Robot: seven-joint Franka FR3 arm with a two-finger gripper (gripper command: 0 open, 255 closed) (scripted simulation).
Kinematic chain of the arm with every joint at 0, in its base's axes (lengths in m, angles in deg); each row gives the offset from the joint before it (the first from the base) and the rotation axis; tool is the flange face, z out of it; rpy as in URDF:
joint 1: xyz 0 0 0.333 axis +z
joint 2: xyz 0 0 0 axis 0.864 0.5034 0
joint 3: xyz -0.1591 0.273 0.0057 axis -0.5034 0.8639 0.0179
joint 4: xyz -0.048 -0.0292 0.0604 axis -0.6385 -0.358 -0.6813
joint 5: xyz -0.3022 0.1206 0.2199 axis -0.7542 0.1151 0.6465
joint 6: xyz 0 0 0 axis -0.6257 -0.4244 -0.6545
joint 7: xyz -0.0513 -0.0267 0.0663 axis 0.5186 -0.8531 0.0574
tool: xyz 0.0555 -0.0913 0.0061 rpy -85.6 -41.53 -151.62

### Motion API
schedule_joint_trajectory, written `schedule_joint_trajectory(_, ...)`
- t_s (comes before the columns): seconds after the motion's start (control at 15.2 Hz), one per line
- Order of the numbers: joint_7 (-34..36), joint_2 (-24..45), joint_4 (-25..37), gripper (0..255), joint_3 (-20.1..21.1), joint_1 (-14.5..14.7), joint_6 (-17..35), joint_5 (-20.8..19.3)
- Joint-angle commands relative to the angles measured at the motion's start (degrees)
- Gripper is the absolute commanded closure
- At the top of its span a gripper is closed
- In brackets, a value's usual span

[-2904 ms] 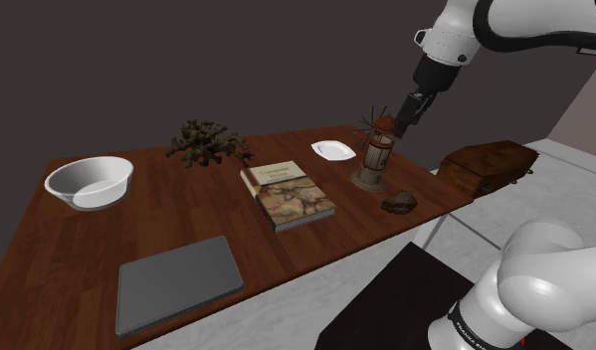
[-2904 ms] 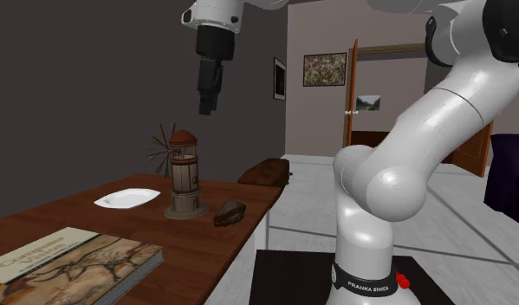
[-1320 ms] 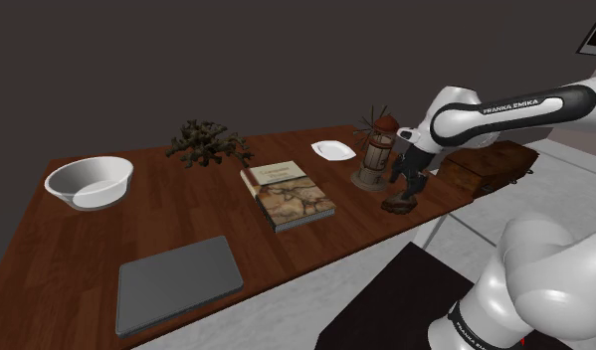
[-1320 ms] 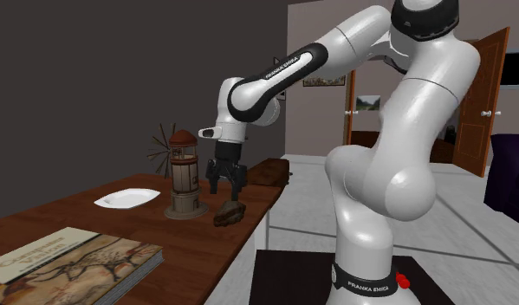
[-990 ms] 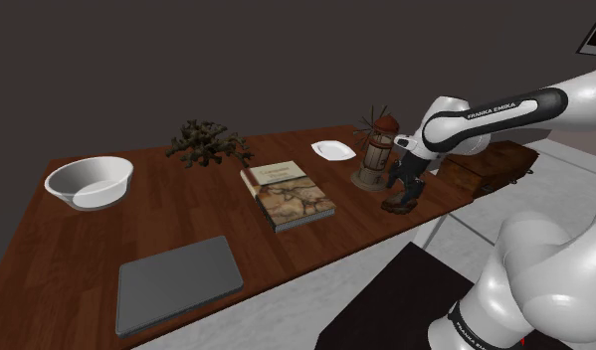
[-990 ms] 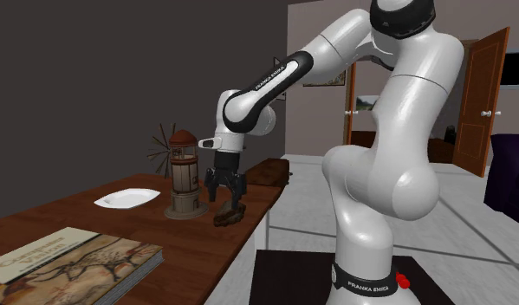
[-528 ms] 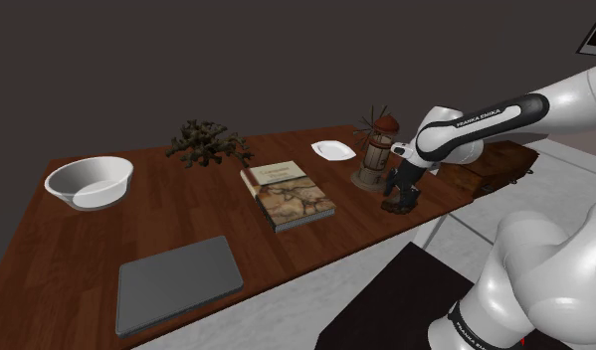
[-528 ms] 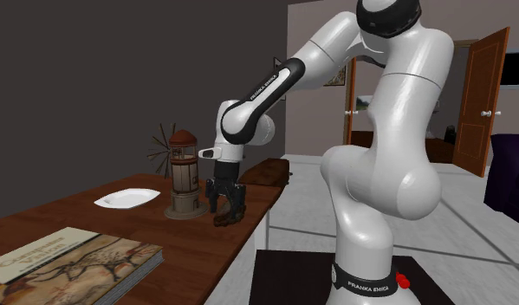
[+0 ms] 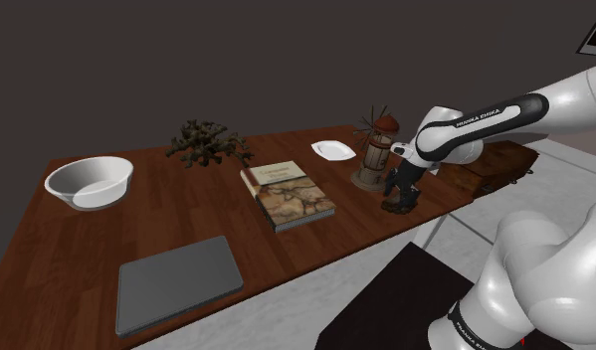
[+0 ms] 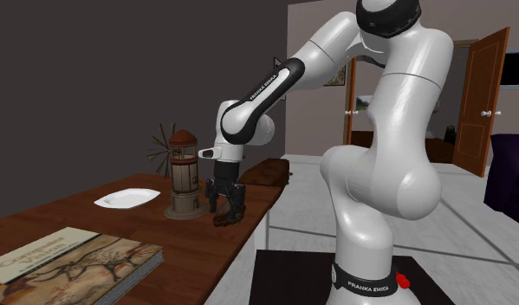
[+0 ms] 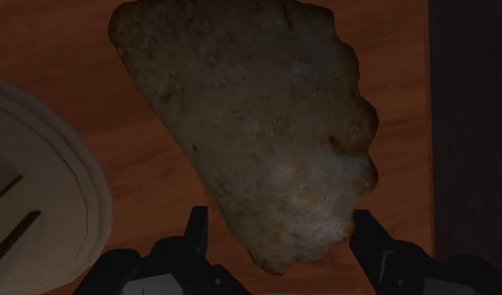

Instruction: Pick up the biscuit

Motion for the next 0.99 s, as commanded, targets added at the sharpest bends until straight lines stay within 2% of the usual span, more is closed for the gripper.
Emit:
schedule_joint_trajectory(0.0, 0.0, 0.0, -0.1, 255, 0.0, -0.1, 0.1, -0.1)
schedule_joint_trajectory(0.4, 2.5, -4.4, 1.6, 255, 4.5, -3.5, -6.0, -1.9)
schedule_joint_trajectory(0.92, 4.7, -8.9, 4.7, 255, 9.2, -6.0, -13.6, -2.5)
